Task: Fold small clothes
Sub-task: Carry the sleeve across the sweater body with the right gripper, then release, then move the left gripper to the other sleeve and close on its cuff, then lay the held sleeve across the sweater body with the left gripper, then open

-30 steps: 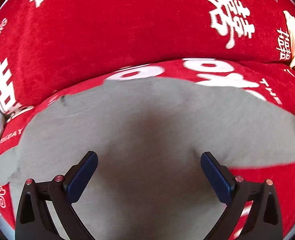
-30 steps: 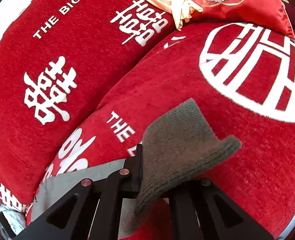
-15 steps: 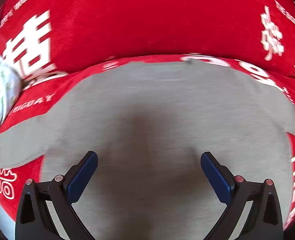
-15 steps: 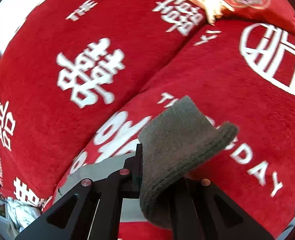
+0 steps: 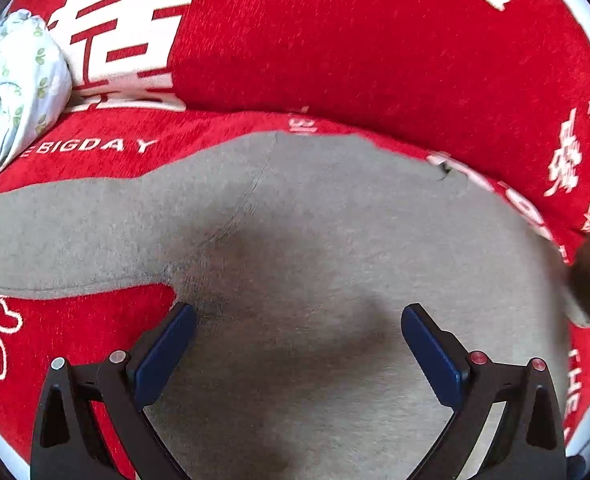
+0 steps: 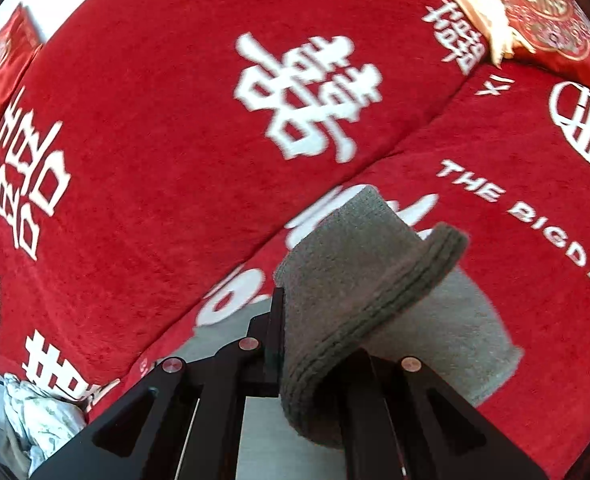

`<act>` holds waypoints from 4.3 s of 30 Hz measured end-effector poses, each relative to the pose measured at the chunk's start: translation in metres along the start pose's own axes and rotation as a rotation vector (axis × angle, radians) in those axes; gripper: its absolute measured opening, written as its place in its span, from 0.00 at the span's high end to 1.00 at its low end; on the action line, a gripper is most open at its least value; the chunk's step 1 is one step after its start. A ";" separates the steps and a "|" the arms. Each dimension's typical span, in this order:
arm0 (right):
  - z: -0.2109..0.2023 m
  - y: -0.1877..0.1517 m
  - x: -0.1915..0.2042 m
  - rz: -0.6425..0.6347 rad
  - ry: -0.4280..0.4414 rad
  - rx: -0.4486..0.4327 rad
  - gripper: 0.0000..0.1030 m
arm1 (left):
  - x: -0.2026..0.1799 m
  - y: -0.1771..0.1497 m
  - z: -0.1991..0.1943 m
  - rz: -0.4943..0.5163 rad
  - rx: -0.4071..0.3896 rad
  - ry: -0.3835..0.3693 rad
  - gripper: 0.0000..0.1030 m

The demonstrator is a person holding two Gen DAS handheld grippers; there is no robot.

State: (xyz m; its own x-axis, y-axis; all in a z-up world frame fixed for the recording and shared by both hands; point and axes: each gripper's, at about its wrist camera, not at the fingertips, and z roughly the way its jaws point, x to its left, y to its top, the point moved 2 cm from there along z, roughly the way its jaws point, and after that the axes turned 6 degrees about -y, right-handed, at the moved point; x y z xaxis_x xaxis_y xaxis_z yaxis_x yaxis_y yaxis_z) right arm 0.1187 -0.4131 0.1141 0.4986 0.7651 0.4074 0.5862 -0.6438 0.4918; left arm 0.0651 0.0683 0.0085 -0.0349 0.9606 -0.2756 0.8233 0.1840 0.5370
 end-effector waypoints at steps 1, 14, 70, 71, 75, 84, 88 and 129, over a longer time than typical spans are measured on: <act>0.004 -0.005 0.014 -0.012 -0.002 0.000 0.95 | 0.000 0.000 -0.001 0.005 -0.003 0.001 0.00; 0.062 -0.107 0.151 -0.238 0.017 0.084 0.95 | 0.047 0.012 -0.003 -0.154 -0.004 -0.022 0.00; 0.088 -0.256 0.226 -0.975 -0.012 0.110 0.01 | 0.166 0.015 -0.046 -0.455 -0.135 0.282 0.00; 0.089 -0.254 0.224 -0.964 0.000 0.122 0.01 | 0.182 0.013 -0.052 -0.498 -0.145 0.324 0.00; 0.095 -0.245 0.215 -0.905 0.047 0.157 0.01 | 0.254 -0.003 -0.080 -0.718 -0.163 0.546 0.00; 0.088 -0.252 0.217 -0.934 0.022 0.140 0.01 | 0.362 0.002 -0.094 -0.932 -0.184 0.533 0.00; 0.088 -0.251 0.217 -0.933 0.022 0.142 0.01 | 0.359 0.019 -0.090 -0.856 -0.228 0.443 0.46; 0.035 -0.153 0.060 -0.634 0.245 0.134 0.00 | 0.137 0.089 -0.056 -0.406 -0.151 0.310 0.92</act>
State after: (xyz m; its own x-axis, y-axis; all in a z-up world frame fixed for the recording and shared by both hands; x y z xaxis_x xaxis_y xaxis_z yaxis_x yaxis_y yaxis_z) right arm 0.0811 -0.2687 0.0365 -0.1151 0.9633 0.2424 0.7985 -0.0554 0.5994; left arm 0.1020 0.2278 0.0632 -0.5183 0.8183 -0.2486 0.6188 0.5595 0.5514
